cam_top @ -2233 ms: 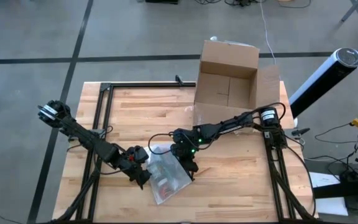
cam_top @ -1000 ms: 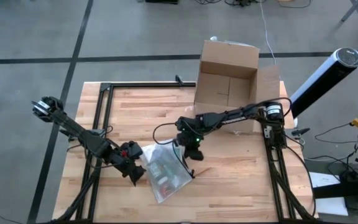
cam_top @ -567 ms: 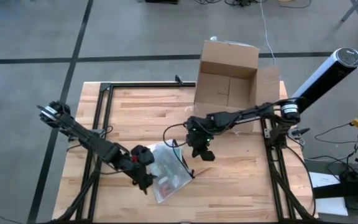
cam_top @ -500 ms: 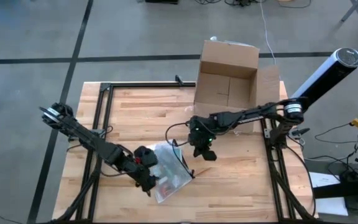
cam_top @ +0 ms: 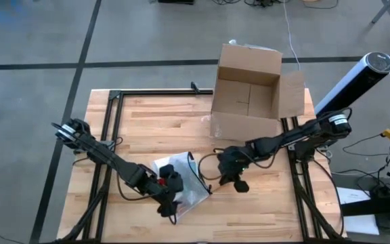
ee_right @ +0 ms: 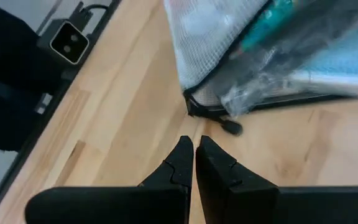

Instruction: Unpack boxes

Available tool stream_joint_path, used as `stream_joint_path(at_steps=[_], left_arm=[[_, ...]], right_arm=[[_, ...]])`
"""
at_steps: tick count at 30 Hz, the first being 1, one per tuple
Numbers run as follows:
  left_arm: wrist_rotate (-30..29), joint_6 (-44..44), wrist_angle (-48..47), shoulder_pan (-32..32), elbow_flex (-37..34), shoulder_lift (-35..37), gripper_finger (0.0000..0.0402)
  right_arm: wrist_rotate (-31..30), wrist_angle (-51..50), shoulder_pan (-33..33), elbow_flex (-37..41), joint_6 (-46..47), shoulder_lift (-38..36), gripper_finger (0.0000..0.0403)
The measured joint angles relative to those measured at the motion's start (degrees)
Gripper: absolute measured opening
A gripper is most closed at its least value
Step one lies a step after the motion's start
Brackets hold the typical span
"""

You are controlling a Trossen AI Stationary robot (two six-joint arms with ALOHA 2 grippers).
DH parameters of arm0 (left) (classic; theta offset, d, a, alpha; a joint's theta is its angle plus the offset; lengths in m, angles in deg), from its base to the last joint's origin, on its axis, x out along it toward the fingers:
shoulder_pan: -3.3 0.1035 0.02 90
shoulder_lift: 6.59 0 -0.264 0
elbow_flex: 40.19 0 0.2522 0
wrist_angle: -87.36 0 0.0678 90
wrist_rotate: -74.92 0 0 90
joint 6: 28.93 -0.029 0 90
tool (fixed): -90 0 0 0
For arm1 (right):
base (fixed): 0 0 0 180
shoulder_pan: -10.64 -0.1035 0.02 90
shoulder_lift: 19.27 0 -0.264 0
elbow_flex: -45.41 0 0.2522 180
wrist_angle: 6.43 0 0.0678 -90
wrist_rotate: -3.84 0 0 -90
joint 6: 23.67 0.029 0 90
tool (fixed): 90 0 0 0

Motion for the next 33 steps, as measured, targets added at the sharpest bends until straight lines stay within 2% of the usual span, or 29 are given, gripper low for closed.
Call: stream_joint_path(at_steps=[5, 13, 17, 21, 33], left_arm=[[1.26, -2.82, 0.25, 0.00, -0.08, 0.00, 0.0352], [1.41, -3.55, 2.90, 0.07, -0.22, -0.79, 0.0352], [2.35, -3.25, 6.92, 0.07, -0.17, -2.73, 0.0352], [2.44, -1.93, 10.08, 0.07, -0.08, -4.50, 0.0352], [3.83, 0.72, 11.12, 0.07, -0.08, -8.17, 0.0352]], right_arm=[[0.18, 0.35, -1.05, -0.44, 1.23, 3.03, 0.0031], [0.06, 6.72, -1.21, -0.51, 5.96, 5.44, 0.0161], [-0.37, 7.79, -1.34, -0.51, 7.44, 5.52, 0.0194], [-0.81, 7.07, -1.57, -0.51, 8.37, 5.65, 0.0195], [-1.56, 7.34, -2.32, -1.15, 7.84, 5.65, 0.0147]])
